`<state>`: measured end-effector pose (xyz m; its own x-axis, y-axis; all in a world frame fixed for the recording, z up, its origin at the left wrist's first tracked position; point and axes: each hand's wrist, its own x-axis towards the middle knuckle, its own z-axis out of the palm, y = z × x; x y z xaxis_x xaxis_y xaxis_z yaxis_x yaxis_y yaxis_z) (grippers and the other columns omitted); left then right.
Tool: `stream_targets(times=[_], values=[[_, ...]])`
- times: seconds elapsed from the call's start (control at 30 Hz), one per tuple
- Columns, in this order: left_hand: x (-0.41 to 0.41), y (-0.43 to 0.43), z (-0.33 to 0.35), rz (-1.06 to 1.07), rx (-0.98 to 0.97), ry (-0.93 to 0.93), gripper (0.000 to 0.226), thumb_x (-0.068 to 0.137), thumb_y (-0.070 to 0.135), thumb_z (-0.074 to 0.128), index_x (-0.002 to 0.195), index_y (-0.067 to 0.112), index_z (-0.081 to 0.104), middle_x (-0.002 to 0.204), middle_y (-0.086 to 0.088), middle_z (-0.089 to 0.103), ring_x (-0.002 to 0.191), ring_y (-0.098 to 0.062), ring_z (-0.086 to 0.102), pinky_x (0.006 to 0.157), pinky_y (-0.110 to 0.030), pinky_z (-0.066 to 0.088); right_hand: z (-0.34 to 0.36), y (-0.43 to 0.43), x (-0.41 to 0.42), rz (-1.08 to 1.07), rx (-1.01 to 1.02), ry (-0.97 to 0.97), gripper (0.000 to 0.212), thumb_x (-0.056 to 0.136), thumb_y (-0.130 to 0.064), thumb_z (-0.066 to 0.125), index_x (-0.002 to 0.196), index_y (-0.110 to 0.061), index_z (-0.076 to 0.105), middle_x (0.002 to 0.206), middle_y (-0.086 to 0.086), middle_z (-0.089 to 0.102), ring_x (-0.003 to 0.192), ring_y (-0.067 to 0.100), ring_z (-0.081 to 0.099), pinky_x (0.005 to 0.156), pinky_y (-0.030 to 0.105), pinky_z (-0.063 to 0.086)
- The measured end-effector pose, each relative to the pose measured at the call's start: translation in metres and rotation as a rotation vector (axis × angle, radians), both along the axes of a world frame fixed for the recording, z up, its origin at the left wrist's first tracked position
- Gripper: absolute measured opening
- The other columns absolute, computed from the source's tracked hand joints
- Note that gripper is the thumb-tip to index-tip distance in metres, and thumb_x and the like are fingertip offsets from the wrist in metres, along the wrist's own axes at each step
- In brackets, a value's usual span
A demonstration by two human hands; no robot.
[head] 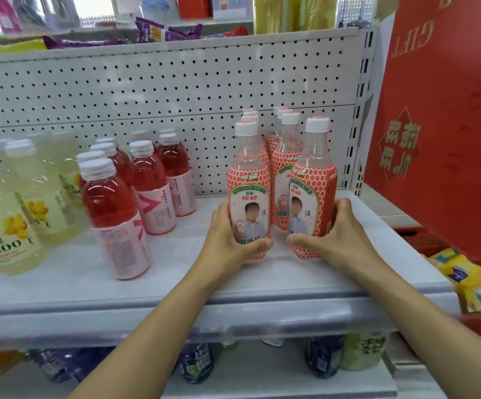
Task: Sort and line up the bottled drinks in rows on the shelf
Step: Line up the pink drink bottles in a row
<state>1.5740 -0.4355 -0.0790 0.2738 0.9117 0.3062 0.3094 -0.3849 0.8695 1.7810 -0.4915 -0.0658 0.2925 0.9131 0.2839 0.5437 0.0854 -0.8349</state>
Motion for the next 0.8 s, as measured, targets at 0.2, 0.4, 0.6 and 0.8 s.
stream_targets(times=[0.2, 0.4, 0.6, 0.8], values=[[0.006, 0.003, 0.0, -0.037, -0.016, -0.024, 0.082, 0.07, 0.022, 0.09, 0.135, 0.032, 0.04, 0.128, 0.008, 0.061, 0.11, -0.005, 0.064, 0.092, -0.03, 0.057, -0.003, 0.004, 0.004, 0.09, 0.014, 0.042, 0.071, 0.066, -0.037, 0.09, 0.122, -0.024, 0.048, 0.111, -0.013, 0.061, 0.098, -0.001, 0.06, 0.072, 0.014, 0.049], [0.014, 0.003, 0.002, -0.096, -0.05, -0.042, 0.073, 0.08, 0.012, 0.082, 0.136, 0.027, 0.038, 0.128, 0.006, 0.061, 0.11, -0.003, 0.064, 0.085, -0.02, 0.057, -0.002, 0.007, 0.005, 0.155, 0.034, 0.067, 0.063, 0.071, -0.026, 0.087, 0.122, -0.029, 0.05, 0.113, -0.015, 0.063, 0.1, -0.002, 0.062, 0.077, 0.015, 0.053], [0.013, 0.0, 0.007, -0.055, -0.035, -0.006, 0.074, 0.079, 0.016, 0.083, 0.137, 0.025, 0.038, 0.125, 0.009, 0.061, 0.102, 0.01, 0.061, 0.077, -0.009, 0.052, -0.004, 0.006, 0.003, 0.184, 0.011, 0.067, 0.069, 0.073, -0.033, 0.086, 0.127, -0.033, 0.043, 0.116, -0.021, 0.059, 0.104, -0.005, 0.058, 0.079, 0.014, 0.05], [-0.017, -0.031, 0.021, 0.108, 0.317, 0.168, 0.082, 0.081, 0.04, 0.078, 0.146, 0.028, 0.03, 0.139, 0.011, 0.045, 0.128, -0.001, 0.042, 0.103, -0.011, 0.031, 0.002, -0.015, -0.019, -0.111, 0.409, -0.015, 0.078, 0.082, -0.058, 0.067, 0.143, -0.024, 0.032, 0.139, -0.008, 0.04, 0.127, 0.011, 0.042, 0.106, 0.035, 0.04]])
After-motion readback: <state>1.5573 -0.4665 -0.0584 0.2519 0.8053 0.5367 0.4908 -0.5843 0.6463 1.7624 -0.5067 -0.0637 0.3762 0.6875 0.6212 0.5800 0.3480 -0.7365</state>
